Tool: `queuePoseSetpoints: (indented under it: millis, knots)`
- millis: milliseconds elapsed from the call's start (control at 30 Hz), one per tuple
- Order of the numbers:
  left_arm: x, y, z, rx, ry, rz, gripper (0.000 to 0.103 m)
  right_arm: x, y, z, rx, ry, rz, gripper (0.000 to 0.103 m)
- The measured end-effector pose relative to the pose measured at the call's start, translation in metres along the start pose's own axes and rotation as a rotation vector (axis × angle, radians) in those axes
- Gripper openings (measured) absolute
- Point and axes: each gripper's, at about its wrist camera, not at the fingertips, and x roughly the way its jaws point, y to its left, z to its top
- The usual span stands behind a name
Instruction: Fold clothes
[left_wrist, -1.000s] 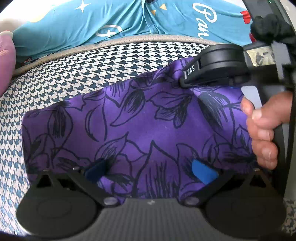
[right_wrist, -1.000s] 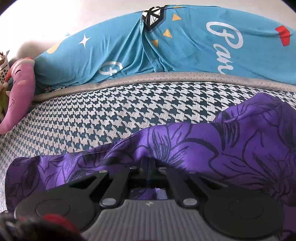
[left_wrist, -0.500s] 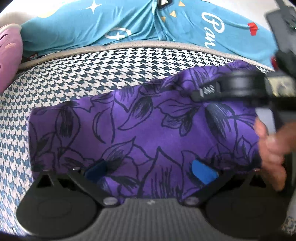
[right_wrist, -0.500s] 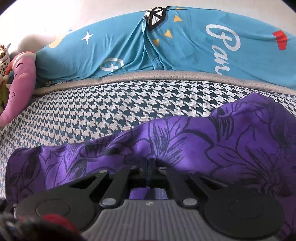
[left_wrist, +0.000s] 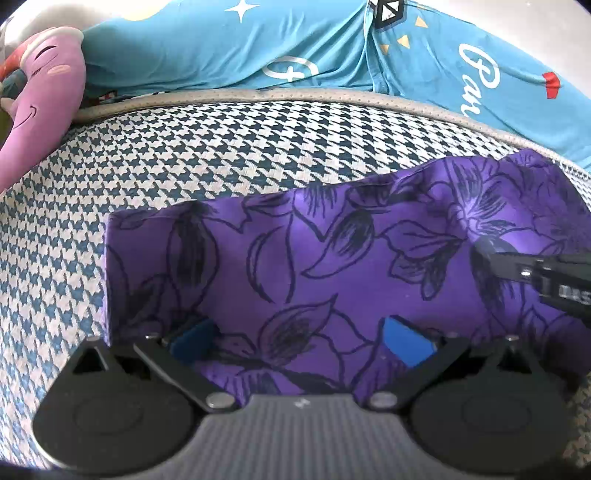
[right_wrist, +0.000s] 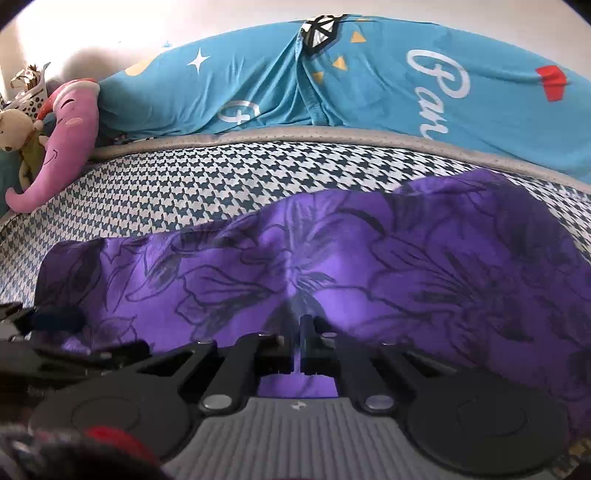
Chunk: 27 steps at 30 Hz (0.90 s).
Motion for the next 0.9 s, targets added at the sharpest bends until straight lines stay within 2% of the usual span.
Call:
queuePoseSetpoints:
  millis: [167, 267, 400, 700, 833, 900]
  knots:
    - [0.001, 0.005, 0.000, 0.019, -0.010, 0.027, 0.103, -0.002, -0.005, -0.010, -0.008, 0.025, 0.000, 0.001]
    - [0.001, 0.015, 0.002, -0.012, -0.009, 0.030, 0.103, -0.007, -0.004, -0.018, -0.012, 0.029, -0.001, 0.003]
    - [0.000, 0.024, 0.001, -0.011, -0.013, 0.019, 0.103, -0.017, -0.003, -0.028, -0.008, 0.034, 0.002, 0.007]
    - [-0.015, 0.041, -0.005, -0.013, -0.020, -0.008, 0.103, -0.041, -0.008, -0.058, 0.043, 0.047, 0.001, 0.008]
    - [-0.021, 0.056, -0.006, -0.034, -0.015, 0.054, 0.103, -0.052, -0.001, -0.070, 0.050, 0.046, -0.030, 0.011]
    - [-0.020, 0.070, -0.006, -0.067, 0.010, 0.049, 0.103, -0.060, 0.005, -0.075, 0.048, 0.027, -0.043, 0.013]
